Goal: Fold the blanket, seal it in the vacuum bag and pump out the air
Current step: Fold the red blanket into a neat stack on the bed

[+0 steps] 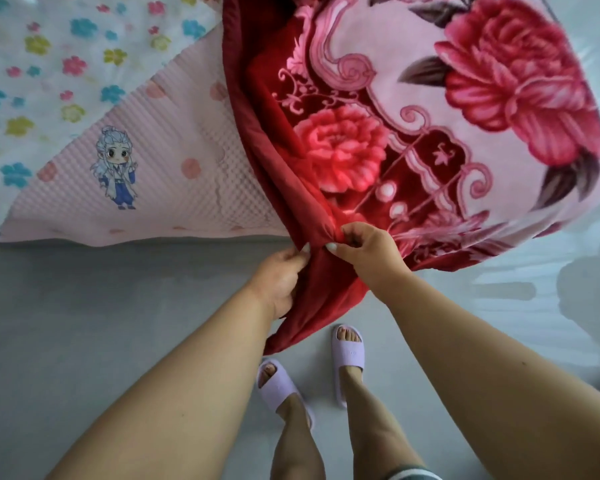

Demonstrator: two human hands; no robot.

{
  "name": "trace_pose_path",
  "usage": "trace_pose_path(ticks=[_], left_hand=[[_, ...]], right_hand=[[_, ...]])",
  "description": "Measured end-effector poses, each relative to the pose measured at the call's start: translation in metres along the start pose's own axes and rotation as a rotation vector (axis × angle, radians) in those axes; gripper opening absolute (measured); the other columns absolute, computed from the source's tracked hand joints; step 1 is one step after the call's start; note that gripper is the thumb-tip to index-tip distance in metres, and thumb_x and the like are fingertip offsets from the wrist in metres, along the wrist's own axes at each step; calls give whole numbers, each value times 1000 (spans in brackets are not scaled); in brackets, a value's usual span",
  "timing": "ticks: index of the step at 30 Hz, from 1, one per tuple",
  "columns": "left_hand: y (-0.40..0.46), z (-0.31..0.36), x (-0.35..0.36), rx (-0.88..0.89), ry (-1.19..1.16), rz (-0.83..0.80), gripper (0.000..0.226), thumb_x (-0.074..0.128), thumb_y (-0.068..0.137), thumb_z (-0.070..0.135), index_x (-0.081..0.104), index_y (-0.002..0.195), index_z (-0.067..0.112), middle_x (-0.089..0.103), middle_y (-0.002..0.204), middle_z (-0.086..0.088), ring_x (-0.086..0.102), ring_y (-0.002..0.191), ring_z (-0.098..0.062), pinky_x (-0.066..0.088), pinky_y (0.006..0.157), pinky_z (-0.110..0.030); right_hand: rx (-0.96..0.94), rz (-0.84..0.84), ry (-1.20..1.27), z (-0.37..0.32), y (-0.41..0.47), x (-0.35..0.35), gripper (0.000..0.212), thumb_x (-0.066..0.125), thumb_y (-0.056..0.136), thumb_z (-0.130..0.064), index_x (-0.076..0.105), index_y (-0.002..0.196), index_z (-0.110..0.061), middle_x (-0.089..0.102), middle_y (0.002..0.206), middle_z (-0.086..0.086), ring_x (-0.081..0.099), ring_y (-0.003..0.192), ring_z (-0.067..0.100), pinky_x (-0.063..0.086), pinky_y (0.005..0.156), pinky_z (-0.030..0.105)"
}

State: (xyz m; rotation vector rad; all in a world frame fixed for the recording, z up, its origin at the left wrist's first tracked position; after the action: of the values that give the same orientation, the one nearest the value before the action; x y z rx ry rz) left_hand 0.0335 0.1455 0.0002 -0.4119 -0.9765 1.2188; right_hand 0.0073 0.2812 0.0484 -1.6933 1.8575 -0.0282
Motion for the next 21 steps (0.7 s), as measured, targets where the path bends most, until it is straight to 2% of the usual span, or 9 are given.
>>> trace_pose_path(ticks=[4, 6, 9, 11, 14, 16, 18, 19, 21], left_hand=[[7, 31, -34, 176, 51, 125, 18, 43, 102, 26, 61, 98, 20, 74, 78, 7, 67, 73, -12, 56, 63, -28], [2, 47, -43, 227, 102, 153, 21, 41, 103, 30, 60, 100, 23, 74, 85, 5, 69, 77, -12, 57, 63, -31], [-2, 60, -50, 278, 210, 242, 28, 39, 102, 36, 60, 114, 22, 68, 115, -3, 66, 103, -17, 54, 88, -43], [-11, 66, -50, 291, 229, 293, 38, 39, 101, 42, 55, 128, 21, 61, 128, -3, 59, 117, -20, 46, 100, -49], [-22, 54, -27, 279, 31, 145, 50, 56, 88, 51, 57, 126, 19, 68, 120, -6, 65, 110, -22, 52, 92, -46], [-29, 37, -8, 264, 19, 47, 48, 73, 76, 29, 63, 119, 9, 72, 108, -11, 69, 99, -24, 56, 82, -35], [-34, 19, -8, 179, 43, 60, 32, 75, 72, 2, 69, 104, 4, 74, 93, -14, 71, 85, -25, 57, 69, -28], [-35, 12, -15, 103, 19, 102, 24, 72, 73, -6, 71, 95, 2, 74, 85, -14, 71, 77, -26, 57, 63, -27], [-39, -1, -27, -44, -13, 153, 14, 68, 77, -8, 71, 87, 1, 74, 76, -13, 71, 66, -22, 58, 56, -28]], right_hand=[[-54, 55, -110, -4, 11, -28, 21, 76, 78, -18, 68, 96, -10, 64, 81, 7, 54, 72, 13, 49, 73, 32], [-105, 27, -134, -15, 12, -20, 25, 77, 78, -20, 68, 99, -12, 62, 80, 0, 53, 70, 10, 46, 72, 23], [-202, -55, -216, -31, 6, 8, 27, 77, 77, -19, 67, 101, -10, 57, 80, -5, 49, 71, 9, 36, 63, 6], [-252, -51, -226, -40, 0, 14, 27, 76, 78, -19, 65, 101, -8, 57, 84, -2, 49, 74, 12, 35, 66, 5], [-269, -95, -187, -47, -9, 25, 26, 71, 83, -18, 64, 106, -6, 61, 97, 6, 52, 86, 14, 41, 81, 17], [-232, -148, -120, -46, -15, 36, 18, 60, 92, -18, 66, 106, -8, 65, 105, 8, 54, 95, 12, 40, 98, 30], [-149, -229, 39, -40, -22, 44, 27, 43, 100, -26, 69, 98, -20, 68, 103, 1, 59, 100, 11, 35, 107, 37], [-103, -252, 136, -36, -25, 44, 35, 36, 102, -30, 70, 96, -24, 69, 101, -3, 61, 99, 10, 38, 104, 31], [-33, -189, 269, -25, -29, 33, 42, 30, 103, -34, 70, 95, -23, 69, 95, -4, 62, 91, 9, 47, 83, 17]])
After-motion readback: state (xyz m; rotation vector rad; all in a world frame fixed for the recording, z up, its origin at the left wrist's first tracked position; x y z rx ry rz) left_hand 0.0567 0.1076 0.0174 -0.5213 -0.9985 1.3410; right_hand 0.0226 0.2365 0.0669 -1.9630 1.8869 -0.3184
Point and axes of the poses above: each hand's wrist, its own y-axis towards the middle knuckle, its own x-axis out of the palm, z = x × y, the point moved 10 cm from there along y, towards the middle knuckle
